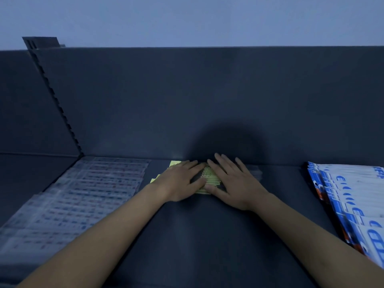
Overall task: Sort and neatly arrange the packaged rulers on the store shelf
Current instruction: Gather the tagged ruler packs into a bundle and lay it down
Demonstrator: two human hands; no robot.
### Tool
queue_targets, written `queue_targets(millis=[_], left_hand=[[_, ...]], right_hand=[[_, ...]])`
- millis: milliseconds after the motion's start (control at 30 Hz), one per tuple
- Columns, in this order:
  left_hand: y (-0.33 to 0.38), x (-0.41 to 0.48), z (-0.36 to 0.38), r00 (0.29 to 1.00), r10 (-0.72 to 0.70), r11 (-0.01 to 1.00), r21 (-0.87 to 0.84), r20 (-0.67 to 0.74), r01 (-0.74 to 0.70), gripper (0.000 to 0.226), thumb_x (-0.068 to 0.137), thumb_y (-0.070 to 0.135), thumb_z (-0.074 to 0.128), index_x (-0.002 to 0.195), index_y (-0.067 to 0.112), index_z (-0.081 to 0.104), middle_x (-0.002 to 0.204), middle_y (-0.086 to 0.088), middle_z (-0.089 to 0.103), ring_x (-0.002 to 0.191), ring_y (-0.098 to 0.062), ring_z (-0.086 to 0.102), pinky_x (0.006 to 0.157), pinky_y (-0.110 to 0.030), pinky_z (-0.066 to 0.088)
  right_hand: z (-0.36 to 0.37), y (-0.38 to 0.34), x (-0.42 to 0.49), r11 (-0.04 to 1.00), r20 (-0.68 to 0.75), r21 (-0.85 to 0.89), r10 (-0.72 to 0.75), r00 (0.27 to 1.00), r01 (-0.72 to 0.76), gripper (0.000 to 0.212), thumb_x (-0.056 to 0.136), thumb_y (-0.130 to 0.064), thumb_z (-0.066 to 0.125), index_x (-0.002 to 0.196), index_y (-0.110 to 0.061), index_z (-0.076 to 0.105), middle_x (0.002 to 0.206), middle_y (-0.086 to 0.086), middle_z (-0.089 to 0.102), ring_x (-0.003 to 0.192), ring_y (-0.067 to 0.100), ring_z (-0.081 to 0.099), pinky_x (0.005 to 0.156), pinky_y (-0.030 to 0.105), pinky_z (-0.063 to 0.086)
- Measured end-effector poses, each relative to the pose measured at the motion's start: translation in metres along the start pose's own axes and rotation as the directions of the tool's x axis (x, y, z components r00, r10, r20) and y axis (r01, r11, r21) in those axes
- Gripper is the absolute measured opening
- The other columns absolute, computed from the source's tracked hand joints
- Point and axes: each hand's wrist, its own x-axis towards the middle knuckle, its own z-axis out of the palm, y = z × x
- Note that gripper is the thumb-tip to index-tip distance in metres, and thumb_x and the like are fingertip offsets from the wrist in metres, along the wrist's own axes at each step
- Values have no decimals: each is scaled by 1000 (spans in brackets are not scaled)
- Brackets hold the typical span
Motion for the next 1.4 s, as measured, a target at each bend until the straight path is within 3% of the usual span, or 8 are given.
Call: queue_targets(millis=[167, 433, 600, 833, 1000, 1167, 1300, 1400], left_hand=[[-1, -24, 4, 998, 37, 998, 41, 49, -39, 64, 96, 60, 25, 153, 35, 10, 162, 4, 12, 148, -13, 9, 120, -34, 12], [0, -7, 1, 994, -72, 997, 25, 88, 70, 69, 95, 66, 17, 153, 35, -1, 162, 3, -7, 148, -11, -8, 119, -33, -4], [-1, -14, 6, 1000, 25, 998, 65, -1, -25, 63, 99, 58, 15, 153, 33, -4, 161, 6, -12, 147, -7, -13, 119, -31, -8], [6, -28, 15, 999, 33, 990, 136, -17, -31, 67, 97, 61, 14, 147, 35, -22, 157, 3, -28, 144, -9, -26, 118, -32, -15], [5, -40, 21, 997, 39, 991, 127, -72, -30, 74, 90, 71, 14, 134, 42, -38, 149, 5, -43, 137, -7, -39, 114, -32, -21], [5, -33, 13, 999, -45, 999, 17, -5, 45, 93, 83, 78, 30, 144, 38, -28, 155, 3, -34, 143, -10, -29, 119, -38, -12], [6, -24, 2, 984, -133, 990, -39, 118, 139, 109, 75, 81, 45, 150, 34, -20, 158, 1, -27, 145, -13, -22, 119, -43, -10], [8, -26, 3, 989, -122, 992, -13, 79, 124, 111, 73, 84, 43, 150, 33, -19, 157, 0, -30, 144, -14, -27, 118, -44, -15]], right_hand=[[2, -10, -25, 995, -68, -69, -79, 995, 74, 83, 83, -77, 0, 151, -31, -6, 157, -4, -22, 140, 6, -29, 116, 44, -15], [-1, -18, -16, 994, -30, -64, 81, 996, -83, 68, 90, -60, -5, 149, -28, -14, 155, -3, -28, 138, 9, -34, 108, 46, -29], [5, -22, -30, 995, -9, -71, 75, 997, -75, 71, 86, -62, -8, 147, -28, -22, 151, -4, -35, 135, 8, -39, 108, 45, -30], [0, -36, -56, 998, 239, 28, 40, 970, -48, 63, 92, -60, 0, 133, -31, -38, 140, -8, -47, 123, 2, -50, 108, 47, -29], [-2, -43, -74, 992, 334, 127, -37, 942, -6, 69, 80, -74, -6, 132, -39, -36, 140, -15, -48, 122, -6, -48, 105, 43, -32], [-10, -35, -50, 982, 142, 151, 89, 986, -110, 78, 81, -70, -5, 147, -31, -19, 148, -15, -34, 132, 0, -38, 108, 43, -28], [-4, -27, -29, 986, 154, 36, 158, 975, -166, 67, 95, -58, 4, 149, -23, -16, 156, -4, -25, 141, 8, -26, 112, 44, -23], [4, -24, -28, 987, 132, -3, 161, 978, -162, 69, 93, -60, 3, 148, -25, -18, 155, -1, -27, 140, 11, -29, 113, 45, -22]])
